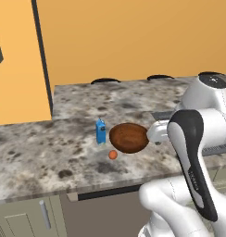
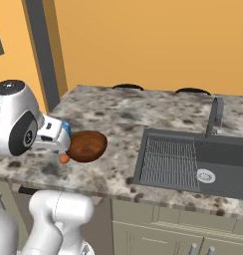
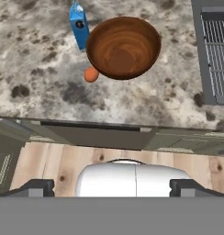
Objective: Gather the eggs and milk located in the vicinity of the sink area and place them right next to the bowl.
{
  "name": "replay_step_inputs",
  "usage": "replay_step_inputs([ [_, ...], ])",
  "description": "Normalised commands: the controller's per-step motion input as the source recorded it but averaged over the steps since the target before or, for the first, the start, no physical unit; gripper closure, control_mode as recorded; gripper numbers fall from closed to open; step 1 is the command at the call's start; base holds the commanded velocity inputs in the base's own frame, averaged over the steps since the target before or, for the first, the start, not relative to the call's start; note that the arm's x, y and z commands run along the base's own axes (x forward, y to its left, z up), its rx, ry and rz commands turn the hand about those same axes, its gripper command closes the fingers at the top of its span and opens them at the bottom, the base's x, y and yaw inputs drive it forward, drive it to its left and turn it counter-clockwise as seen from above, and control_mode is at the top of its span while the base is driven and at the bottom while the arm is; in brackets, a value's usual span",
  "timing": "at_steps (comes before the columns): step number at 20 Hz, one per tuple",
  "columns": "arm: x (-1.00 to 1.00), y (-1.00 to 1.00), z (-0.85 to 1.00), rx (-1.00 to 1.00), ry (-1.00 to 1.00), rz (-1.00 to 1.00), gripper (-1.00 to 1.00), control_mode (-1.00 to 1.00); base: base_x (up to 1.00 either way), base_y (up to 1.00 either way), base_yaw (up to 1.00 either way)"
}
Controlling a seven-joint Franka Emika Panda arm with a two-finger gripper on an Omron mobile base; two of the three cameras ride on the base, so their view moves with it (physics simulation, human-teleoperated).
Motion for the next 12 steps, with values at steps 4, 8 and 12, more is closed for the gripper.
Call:
replay_step_inputs([
  [4, 0.0, 0.0, 0.0, 0.0, 0.0, 0.0, -1.0, -1.0, 0.0, 0.0, 0.0],
  [8, -0.02, 0.0, 0.0, 0.0, 0.0, 0.0, -1.0, 1.0, -0.19, 0.02, 0.0],
  [12, 0.0, 0.0, 0.0, 0.0, 0.0, 0.0, -1.0, 1.0, -1.0, 0.13, 0.0],
])
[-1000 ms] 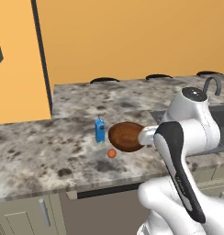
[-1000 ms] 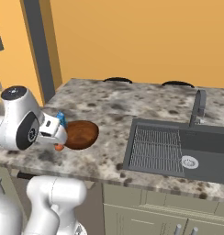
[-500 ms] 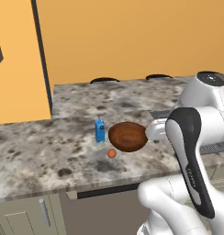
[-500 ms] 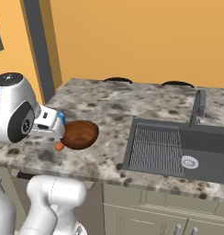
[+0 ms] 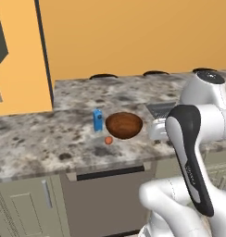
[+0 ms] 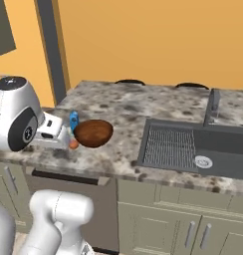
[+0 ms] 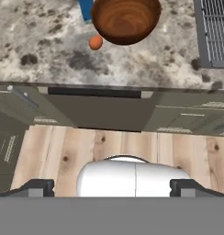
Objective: Gather the eggs and milk located in the vicinity of the sink area and place them right next to the bowl.
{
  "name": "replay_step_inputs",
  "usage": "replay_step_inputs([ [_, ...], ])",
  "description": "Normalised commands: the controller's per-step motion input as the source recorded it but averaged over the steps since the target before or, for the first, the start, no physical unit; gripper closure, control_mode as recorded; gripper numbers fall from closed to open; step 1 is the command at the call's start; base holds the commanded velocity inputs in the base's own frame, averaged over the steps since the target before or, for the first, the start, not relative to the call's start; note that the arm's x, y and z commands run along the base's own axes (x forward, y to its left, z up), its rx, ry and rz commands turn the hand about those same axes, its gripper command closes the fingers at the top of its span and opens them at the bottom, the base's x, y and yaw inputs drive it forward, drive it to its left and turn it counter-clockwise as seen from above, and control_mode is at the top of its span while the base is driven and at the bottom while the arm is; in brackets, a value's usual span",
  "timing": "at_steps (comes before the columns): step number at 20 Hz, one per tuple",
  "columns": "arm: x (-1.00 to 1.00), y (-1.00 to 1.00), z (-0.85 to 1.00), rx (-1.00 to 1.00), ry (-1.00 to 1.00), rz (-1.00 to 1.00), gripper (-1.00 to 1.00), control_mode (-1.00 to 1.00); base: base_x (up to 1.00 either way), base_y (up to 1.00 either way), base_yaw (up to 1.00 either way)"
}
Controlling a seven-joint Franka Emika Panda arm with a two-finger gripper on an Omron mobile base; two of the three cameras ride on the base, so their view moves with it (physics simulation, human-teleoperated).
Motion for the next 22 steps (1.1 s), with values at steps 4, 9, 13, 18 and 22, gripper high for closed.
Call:
replay_step_inputs([
  [4, 0.0, 0.0, 0.0, 0.0, 0.0, 0.0, -1.0, 1.0, -0.86, 0.02, 0.01],
  [9, 0.0, 0.0, 0.0, 0.0, 0.0, 0.0, -1.0, 1.0, -0.05, 0.0, 0.26],
  [13, 0.0, 0.0, 0.0, 0.0, 0.0, 0.0, -1.0, 1.0, 0.0, 0.16, 0.4],
  [18, 0.0, 0.0, 0.0, 0.0, 0.0, 0.0, -1.0, 1.0, -0.16, -0.23, 0.21],
  [22, 0.0, 0.0, 0.0, 0.0, 0.0, 0.0, -1.0, 1.0, -0.33, -0.93, -0.02],
])
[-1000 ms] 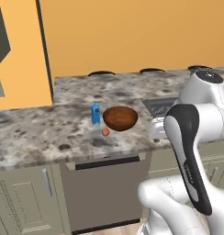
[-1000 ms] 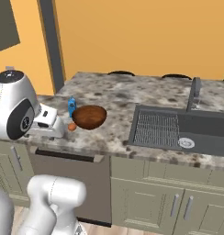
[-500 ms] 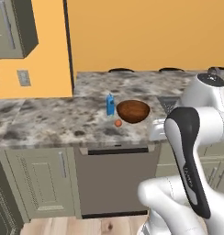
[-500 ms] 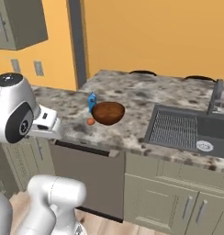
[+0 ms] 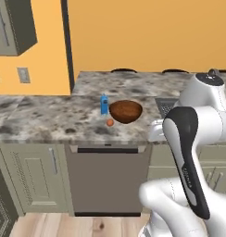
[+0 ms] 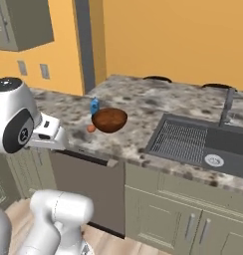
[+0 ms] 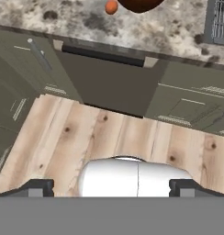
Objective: Gather the eggs and milk located in the vicinity of the sink area and place them right next to the bowl.
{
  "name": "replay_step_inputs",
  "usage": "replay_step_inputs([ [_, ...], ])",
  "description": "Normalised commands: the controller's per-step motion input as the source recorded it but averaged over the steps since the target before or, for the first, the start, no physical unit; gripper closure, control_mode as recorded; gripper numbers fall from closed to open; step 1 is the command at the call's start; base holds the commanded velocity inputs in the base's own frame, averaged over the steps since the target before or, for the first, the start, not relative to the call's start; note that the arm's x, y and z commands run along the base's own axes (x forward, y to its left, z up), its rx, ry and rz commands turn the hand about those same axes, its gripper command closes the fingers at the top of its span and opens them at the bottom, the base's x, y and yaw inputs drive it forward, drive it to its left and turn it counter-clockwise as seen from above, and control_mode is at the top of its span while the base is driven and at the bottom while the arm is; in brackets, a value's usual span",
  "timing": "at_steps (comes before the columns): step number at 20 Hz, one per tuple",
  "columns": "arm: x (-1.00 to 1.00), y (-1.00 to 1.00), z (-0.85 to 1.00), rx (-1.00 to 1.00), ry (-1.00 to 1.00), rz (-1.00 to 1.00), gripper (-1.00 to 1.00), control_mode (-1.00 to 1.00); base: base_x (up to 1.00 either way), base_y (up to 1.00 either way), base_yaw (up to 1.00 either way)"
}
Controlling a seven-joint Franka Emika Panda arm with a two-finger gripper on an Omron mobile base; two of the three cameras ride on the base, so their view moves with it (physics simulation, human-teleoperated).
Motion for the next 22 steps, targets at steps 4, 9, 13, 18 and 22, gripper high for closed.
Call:
replay_step_inputs([
  [4, 0.0, 0.0, 0.0, 0.0, 0.0, 0.0, -1.0, 1.0, -0.27, -1.0, -0.04],
  [9, 0.0, 0.0, 0.0, 0.0, 0.0, 0.0, -1.0, 1.0, -0.15, -1.0, 0.0],
  [13, 0.0, 0.0, 0.0, 0.0, 0.0, 0.0, -1.0, 1.0, 0.0, -1.0, 0.0],
  [18, 0.0, 0.0, 0.0, 0.0, 0.0, 0.0, -1.0, 1.0, 0.18, -1.0, 0.0],
  [22, 0.0, 0.0, 0.0, 0.0, 0.0, 0.0, -1.0, 1.0, 0.55, -1.0, 0.0],
])
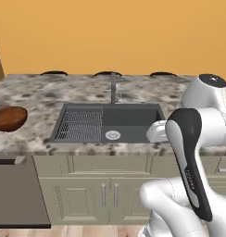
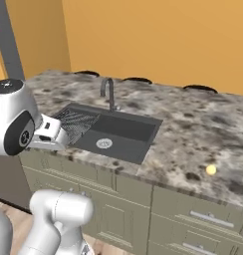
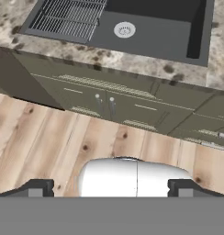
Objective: Gather the eggs and milk located in the vicinity of the sink area and place them right next to the bowl.
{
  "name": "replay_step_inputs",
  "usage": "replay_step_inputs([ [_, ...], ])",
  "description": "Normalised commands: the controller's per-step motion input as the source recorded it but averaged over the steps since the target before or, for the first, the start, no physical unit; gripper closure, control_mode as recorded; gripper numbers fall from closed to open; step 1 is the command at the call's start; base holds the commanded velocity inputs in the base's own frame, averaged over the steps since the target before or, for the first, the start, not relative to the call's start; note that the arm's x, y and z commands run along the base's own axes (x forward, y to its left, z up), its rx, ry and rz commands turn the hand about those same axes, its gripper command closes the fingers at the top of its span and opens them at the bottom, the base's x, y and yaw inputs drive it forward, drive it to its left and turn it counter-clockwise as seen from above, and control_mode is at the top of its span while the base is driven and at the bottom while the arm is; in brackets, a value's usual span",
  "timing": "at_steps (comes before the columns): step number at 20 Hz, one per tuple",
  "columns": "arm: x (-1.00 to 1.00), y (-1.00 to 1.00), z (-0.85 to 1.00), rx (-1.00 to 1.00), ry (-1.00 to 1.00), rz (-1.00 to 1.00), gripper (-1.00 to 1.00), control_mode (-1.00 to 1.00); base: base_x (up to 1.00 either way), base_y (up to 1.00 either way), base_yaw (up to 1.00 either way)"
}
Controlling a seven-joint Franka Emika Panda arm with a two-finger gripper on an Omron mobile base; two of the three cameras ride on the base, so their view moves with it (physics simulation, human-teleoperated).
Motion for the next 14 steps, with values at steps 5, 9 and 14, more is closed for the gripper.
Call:
replay_step_inputs([
  [5, 0.0, 0.0, 0.0, 0.0, 0.0, 0.0, -1.0, 1.0, 0.53, -1.0, -0.1],
  [9, 0.0, 0.0, 0.0, 0.0, 0.0, 0.0, -1.0, 1.0, 0.06, -1.0, -0.31],
  [14, 0.0, 0.0, 0.0, 0.0, 0.0, 0.0, -1.0, 1.0, 0.29, -0.87, -0.24],
])
